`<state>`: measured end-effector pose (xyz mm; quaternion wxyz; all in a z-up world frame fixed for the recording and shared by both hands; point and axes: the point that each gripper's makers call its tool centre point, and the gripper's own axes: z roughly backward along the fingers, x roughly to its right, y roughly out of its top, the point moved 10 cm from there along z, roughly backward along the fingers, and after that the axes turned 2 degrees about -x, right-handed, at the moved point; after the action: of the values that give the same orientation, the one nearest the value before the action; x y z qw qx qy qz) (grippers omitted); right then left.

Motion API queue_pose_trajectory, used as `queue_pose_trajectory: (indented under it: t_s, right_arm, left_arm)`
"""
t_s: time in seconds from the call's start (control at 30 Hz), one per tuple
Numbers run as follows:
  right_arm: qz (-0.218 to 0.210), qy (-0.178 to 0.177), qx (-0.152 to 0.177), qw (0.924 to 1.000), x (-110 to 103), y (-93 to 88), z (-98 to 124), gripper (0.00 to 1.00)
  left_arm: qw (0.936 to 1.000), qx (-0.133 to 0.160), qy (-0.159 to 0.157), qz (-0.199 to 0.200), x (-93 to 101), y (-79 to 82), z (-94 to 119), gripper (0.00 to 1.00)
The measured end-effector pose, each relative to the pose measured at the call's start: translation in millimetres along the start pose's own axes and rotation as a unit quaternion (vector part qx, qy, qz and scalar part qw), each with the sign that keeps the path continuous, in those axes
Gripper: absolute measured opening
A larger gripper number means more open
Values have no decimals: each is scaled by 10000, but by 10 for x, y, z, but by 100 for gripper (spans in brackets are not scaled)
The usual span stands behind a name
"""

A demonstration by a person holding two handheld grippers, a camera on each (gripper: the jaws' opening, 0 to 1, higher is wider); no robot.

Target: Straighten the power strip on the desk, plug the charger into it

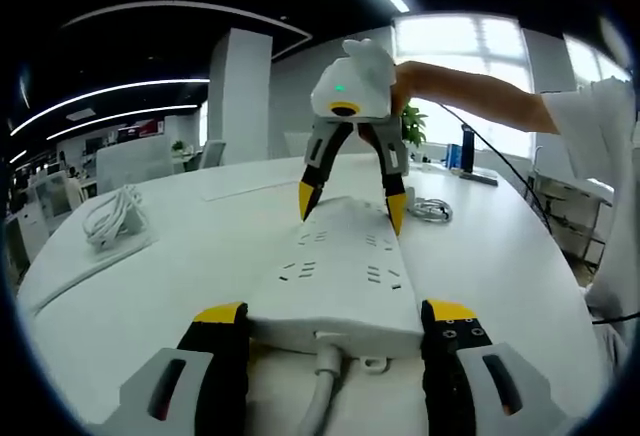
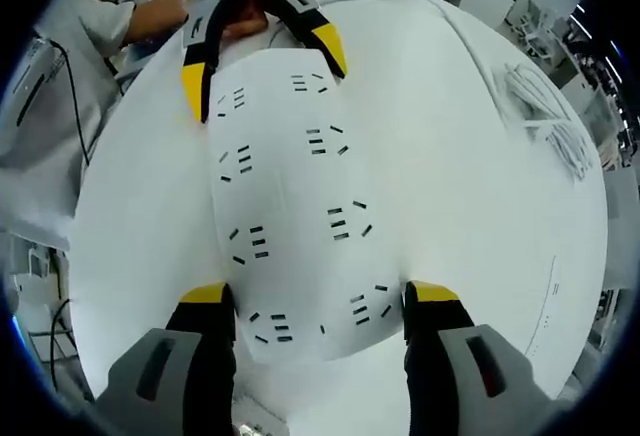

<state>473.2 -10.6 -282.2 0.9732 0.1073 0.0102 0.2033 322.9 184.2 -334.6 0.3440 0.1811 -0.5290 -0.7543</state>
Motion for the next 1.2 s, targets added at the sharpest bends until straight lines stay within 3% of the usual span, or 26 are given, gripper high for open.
queue_pose_trajectory:
  t_s: [0.67, 1.2]
  right_arm:
    - [-417, -88, -48, 9991, -156, -47, 8, 67]
    - [-685, -192, 148, 9974, -255, -89, 18, 67]
  left_arm:
    - [9994, -89, -336, -83, -45, 8, -29, 70]
    - [9981, -116, -571, -189, -72, 14, -32, 70]
